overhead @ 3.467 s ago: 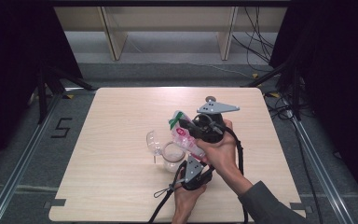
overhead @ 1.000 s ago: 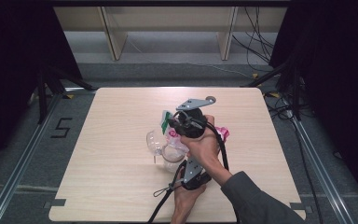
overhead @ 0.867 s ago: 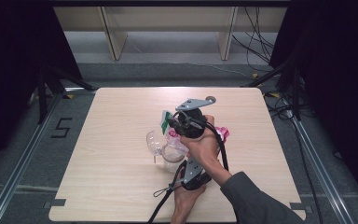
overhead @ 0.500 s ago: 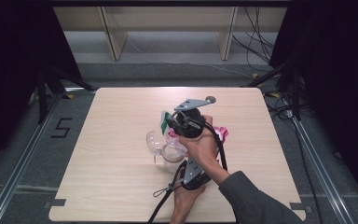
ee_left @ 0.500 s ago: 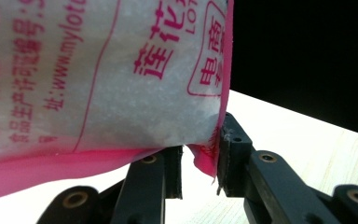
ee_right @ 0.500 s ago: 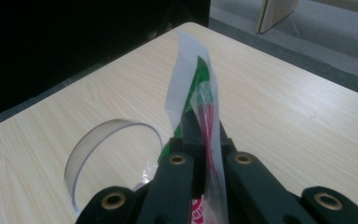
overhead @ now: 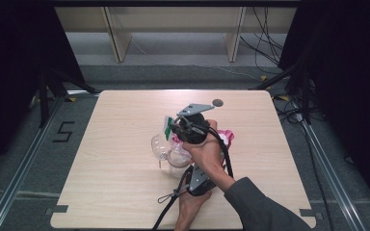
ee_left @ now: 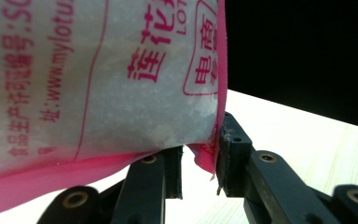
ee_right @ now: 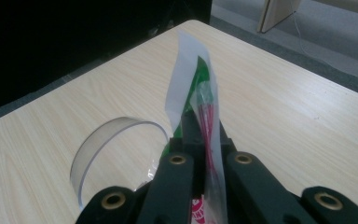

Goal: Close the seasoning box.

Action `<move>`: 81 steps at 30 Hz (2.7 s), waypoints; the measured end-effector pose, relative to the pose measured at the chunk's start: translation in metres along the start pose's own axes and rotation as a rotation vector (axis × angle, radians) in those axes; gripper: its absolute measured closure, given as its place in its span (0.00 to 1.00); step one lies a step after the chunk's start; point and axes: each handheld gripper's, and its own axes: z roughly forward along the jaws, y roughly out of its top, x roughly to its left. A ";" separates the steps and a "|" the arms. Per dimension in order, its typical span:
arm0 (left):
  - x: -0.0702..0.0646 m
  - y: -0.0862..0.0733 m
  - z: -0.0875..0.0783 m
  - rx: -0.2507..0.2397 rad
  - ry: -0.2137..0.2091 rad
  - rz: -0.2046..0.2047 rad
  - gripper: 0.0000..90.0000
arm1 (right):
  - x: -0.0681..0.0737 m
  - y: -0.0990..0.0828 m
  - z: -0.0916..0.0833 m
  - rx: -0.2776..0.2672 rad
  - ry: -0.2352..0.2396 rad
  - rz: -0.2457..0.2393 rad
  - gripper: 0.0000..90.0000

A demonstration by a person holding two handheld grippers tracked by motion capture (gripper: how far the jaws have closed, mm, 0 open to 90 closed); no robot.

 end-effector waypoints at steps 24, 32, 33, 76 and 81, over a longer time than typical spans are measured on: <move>-0.003 0.001 0.007 -0.078 -0.037 -0.070 0.83 | 0.007 0.003 0.005 0.081 -0.019 -0.045 1.00; -0.002 0.002 0.008 -0.085 -0.023 -0.073 0.83 | 0.008 0.005 0.008 0.072 -0.032 -0.058 1.00; -0.002 0.002 0.008 -0.085 -0.024 -0.072 0.83 | 0.008 0.004 0.008 0.066 -0.036 -0.068 1.00; -0.008 0.003 0.011 -0.110 -0.102 -0.117 0.83 | 0.018 0.004 0.011 0.104 -0.068 -0.155 1.00; -0.002 0.004 0.009 -0.101 -0.067 -0.031 0.84 | 0.017 0.005 0.011 0.115 -0.060 -0.151 1.00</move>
